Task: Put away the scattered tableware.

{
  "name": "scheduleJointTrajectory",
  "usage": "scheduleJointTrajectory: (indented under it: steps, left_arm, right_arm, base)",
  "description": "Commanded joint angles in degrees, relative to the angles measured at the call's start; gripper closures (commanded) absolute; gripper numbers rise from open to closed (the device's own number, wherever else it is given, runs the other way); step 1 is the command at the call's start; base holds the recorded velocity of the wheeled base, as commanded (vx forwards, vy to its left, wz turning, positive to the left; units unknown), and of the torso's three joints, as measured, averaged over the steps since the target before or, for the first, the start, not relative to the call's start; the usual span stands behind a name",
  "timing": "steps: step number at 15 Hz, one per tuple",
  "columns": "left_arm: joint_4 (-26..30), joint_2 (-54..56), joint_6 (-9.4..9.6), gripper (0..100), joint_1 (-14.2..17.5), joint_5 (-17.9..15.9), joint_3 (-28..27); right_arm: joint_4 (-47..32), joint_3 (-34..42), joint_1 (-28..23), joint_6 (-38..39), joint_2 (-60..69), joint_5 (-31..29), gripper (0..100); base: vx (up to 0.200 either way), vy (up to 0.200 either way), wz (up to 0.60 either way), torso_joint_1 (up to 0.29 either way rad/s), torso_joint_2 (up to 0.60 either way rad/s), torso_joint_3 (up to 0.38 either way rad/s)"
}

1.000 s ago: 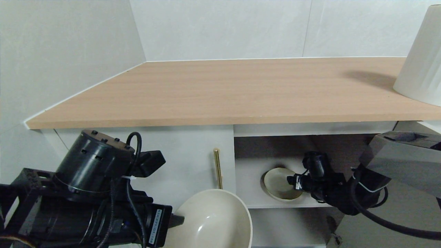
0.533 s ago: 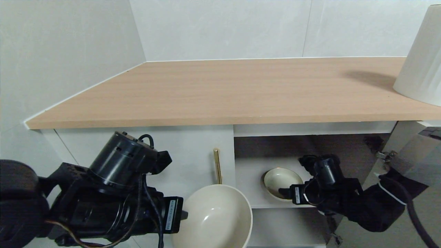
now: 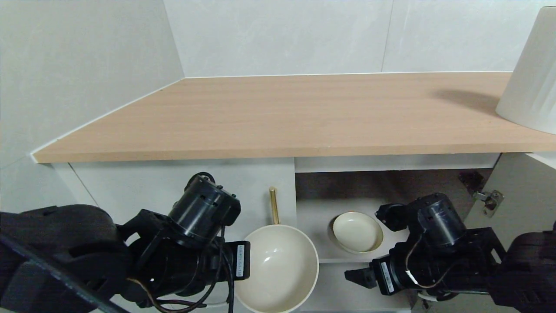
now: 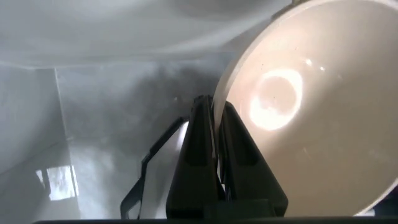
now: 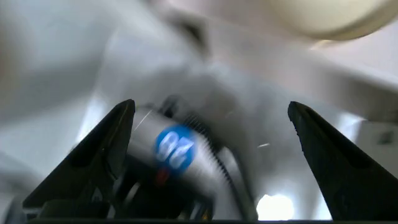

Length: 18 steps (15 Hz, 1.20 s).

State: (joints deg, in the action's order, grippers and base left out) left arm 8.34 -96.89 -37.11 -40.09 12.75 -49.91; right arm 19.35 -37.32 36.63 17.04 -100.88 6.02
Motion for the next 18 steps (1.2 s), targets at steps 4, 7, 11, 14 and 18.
scheduleJointTrajectory:
  steps: [4, 7, 11, 14, 18]
  left_arm:
    - [0.1, -3.1, 0.11, 100, -3.1, 0.8, 0.8]
    - [0.2, -2.6, 0.28, 100, -6.9, 0.8, 1.5]
    - [0.2, -2.2, 0.63, 100, -9.3, 1.1, 1.9]
    - [0.2, -2.2, 0.63, 100, -10.4, 1.1, 2.2]
    - [0.2, -2.1, 0.63, 100, -10.5, 1.2, 2.2]
  right_arm:
    - [-4.1, 0.2, 5.3, 0.0, 8.1, 4.1, 0]
    - [-4.2, 1.1, 7.8, -0.2, 8.4, 3.9, 0]
    - [-4.2, 1.1, 9.8, -0.2, 6.7, 3.3, 0]
    - [-3.8, 0.8, 10.9, -0.2, 3.9, -0.8, 0]
    - [-3.4, 0.5, 11.3, -0.1, 2.2, -2.8, 0]
  base:
    - [0.000, 0.000, 0.00, 0.000, 0.00, 0.000]
    - [0.000, 0.000, 0.00, 0.000, 0.00, 0.000]
    - [0.000, 0.000, 0.00, 0.000, 0.00, 0.000]
    - [0.000, 0.000, 0.00, 0.000, 0.00, 0.000]
    - [0.000, 0.000, 0.00, 0.000, 0.00, 0.000]
